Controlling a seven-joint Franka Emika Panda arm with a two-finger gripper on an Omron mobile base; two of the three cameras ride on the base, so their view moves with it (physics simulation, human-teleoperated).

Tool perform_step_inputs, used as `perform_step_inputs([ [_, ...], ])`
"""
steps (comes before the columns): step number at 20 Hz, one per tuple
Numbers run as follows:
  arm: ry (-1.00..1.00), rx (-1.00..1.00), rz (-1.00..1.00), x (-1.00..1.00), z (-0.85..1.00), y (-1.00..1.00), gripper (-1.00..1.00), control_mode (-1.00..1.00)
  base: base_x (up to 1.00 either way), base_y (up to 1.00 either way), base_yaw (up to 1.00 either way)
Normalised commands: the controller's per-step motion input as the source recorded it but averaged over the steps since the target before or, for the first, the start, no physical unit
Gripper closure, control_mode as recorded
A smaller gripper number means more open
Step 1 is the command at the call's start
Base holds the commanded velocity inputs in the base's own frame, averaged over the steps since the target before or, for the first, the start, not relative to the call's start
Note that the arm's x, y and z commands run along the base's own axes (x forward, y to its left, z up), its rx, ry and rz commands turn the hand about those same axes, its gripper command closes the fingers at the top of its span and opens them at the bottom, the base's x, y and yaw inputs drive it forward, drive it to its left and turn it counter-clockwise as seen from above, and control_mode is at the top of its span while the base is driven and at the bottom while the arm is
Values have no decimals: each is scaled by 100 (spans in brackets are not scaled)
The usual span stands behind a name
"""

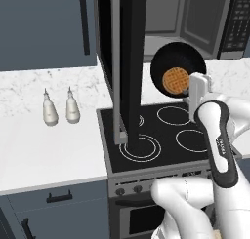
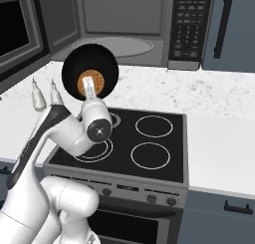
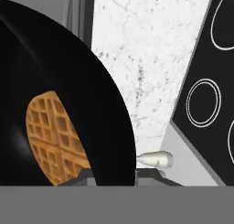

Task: Open the microwave, place the bowl with waffle inside the microwave, then close the microwave door and turn it on.

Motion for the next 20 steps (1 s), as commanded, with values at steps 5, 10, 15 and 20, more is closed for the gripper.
perform_step_inputs([
  [5, 9, 0, -9, 34, 69, -17, 100, -100, 0, 0, 0],
  [10, 21, 0, -3, 42, 49, 0, 100, -100, 0, 0, 0],
  [15, 7, 0, 0, 57, 33, 0, 100, -100, 0, 0, 0],
  [20, 2, 0, 0, 55, 14, 0, 100, -100, 0, 0, 0],
])
